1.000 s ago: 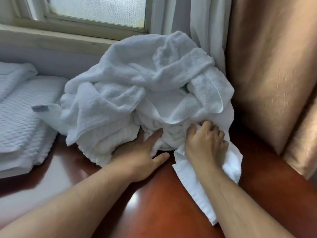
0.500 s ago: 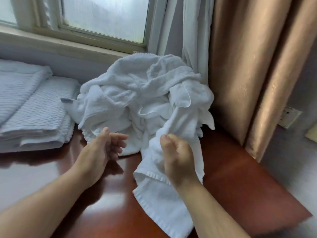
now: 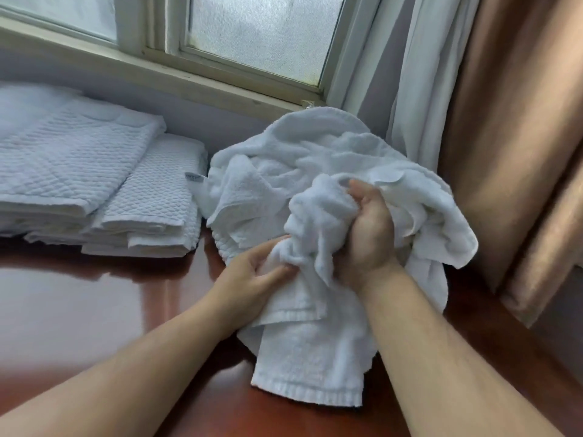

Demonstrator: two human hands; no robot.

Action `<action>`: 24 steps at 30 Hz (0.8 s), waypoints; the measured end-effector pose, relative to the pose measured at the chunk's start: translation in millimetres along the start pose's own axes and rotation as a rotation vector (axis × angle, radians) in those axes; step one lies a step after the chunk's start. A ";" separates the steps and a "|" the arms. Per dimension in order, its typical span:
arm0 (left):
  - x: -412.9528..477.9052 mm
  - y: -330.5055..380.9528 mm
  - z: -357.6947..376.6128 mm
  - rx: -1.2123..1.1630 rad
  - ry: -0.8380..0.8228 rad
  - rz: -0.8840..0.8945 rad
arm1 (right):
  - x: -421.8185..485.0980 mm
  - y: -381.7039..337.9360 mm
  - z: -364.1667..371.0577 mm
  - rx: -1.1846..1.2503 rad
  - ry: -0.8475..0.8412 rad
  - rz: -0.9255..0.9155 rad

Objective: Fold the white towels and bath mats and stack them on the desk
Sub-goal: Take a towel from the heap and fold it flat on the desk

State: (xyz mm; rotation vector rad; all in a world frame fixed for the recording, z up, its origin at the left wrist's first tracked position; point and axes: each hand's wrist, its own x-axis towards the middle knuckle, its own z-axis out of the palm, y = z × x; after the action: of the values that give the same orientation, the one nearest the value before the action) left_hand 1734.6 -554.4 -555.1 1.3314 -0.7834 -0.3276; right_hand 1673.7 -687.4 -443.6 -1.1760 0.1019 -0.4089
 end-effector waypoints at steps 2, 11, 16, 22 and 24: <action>7.8 -3.2 0.3 -0.042 0.106 -0.006 | 3.6 -2.5 -17.6 -0.492 0.189 -0.278; 51.5 -17.6 -3.6 0.080 0.254 0.056 | 17.6 55.7 -112.1 -0.687 0.413 -0.432; 72.1 -30.9 -1.1 0.086 0.268 0.048 | 76.7 56.9 -113.2 -0.748 0.499 -0.360; 87.0 -30.7 12.9 0.201 0.196 0.033 | 113.5 20.7 -119.1 -0.862 0.484 -0.064; 82.2 -26.2 13.4 0.239 0.186 0.023 | 101.3 -3.2 -120.5 -0.784 0.479 0.038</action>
State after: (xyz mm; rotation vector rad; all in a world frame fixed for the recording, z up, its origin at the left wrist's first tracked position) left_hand 1789.4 -622.3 -553.1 1.5506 -0.6956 -0.0911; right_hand 1731.5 -830.6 -474.1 -1.8171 0.7532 -0.6397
